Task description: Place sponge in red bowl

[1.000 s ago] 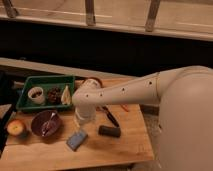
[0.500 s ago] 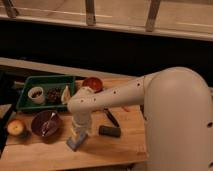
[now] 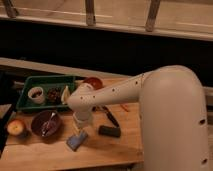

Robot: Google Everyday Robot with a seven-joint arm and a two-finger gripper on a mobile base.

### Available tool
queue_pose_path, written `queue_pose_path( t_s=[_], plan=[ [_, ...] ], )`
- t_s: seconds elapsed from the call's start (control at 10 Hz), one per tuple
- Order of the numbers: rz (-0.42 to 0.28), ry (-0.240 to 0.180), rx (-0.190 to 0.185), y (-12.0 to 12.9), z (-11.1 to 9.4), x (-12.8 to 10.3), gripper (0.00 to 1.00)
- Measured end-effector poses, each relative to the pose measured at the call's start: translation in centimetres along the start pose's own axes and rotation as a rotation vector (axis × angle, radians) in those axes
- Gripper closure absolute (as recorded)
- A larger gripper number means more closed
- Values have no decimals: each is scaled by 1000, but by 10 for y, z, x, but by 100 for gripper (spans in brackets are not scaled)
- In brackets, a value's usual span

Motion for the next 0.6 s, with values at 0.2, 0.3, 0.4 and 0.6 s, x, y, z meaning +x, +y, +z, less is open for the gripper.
queue_pose_path(
  t_s=[0.2,0.3,0.4,0.6],
  plan=[
    [5,6,-10,2,9,-7,39],
    [7,11,-28,6,15,-9,39],
    [6,17,-44,9,20,-9,39],
    [2,31,-61,14,27,-8,43]
  ],
)
